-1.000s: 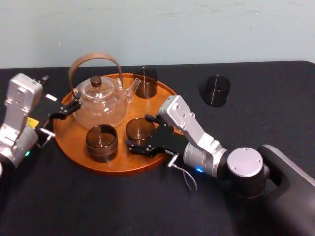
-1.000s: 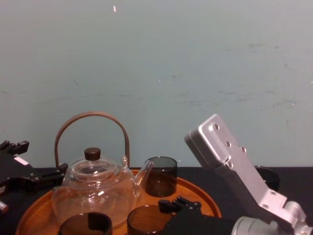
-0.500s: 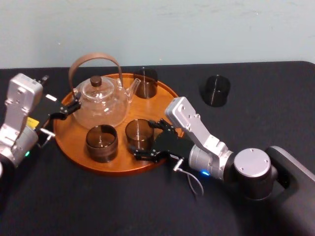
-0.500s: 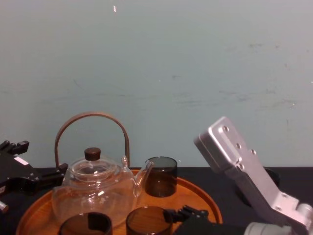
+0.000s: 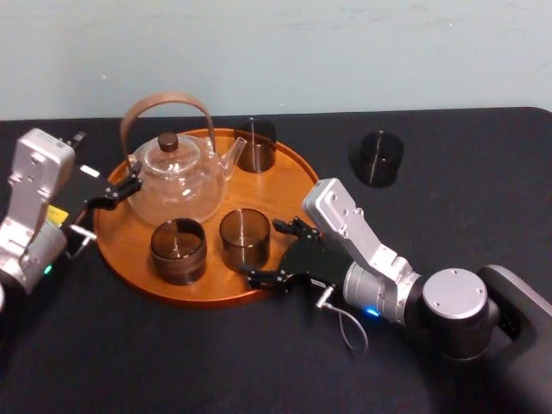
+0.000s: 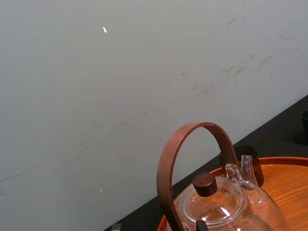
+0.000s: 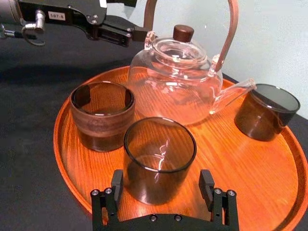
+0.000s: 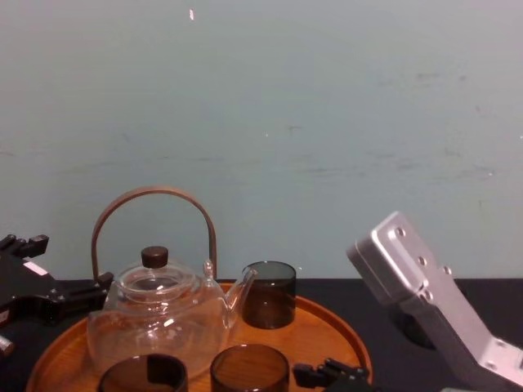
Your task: Pick up the glass from the table and place it on the tray.
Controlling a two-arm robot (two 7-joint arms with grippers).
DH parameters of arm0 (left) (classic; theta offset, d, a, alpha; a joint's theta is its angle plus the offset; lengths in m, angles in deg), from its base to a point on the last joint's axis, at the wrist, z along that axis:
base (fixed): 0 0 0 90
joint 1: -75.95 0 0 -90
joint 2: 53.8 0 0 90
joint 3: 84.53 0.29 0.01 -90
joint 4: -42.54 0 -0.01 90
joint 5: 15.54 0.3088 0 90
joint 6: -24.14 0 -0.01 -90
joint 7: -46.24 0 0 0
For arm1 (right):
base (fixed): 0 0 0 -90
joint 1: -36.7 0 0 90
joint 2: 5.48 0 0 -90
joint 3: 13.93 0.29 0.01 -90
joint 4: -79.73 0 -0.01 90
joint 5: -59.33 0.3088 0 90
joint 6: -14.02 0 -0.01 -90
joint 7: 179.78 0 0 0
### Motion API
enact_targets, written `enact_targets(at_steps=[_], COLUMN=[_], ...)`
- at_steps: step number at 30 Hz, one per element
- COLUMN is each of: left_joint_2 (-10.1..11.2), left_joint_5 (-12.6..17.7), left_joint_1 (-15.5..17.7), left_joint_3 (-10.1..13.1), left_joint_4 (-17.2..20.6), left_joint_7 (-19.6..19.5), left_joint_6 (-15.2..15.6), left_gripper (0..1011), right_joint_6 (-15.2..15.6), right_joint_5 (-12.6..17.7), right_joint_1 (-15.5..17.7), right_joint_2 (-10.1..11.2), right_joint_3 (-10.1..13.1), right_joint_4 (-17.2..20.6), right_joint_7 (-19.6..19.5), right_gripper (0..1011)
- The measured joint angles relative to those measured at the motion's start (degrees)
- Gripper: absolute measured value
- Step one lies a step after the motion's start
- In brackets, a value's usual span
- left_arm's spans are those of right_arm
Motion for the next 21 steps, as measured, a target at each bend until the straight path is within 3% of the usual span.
enact_targets(at_steps=[10, 21], left_joint_2=[0.0, 0.0], left_joint_5=[0.0, 0.0], left_joint_1=[0.0, 0.0], left_joint_3=[0.0, 0.0], left_joint_4=[0.0, 0.0], left_joint_7=[0.0, 0.0], left_joint_6=[0.0, 0.0], left_gripper=[1010, 1010], right_joint_6=[-0.4, -0.8], right_joint_5=[0.4, 1.3], right_joint_1=[1.6, 6.2], right_joint_2=[1.4, 5.1], right_joint_3=[0.5, 3.2], right_joint_4=[1.6, 7.1], right_joint_7=[-0.2, -1.5], right_gripper=[1002, 1002])
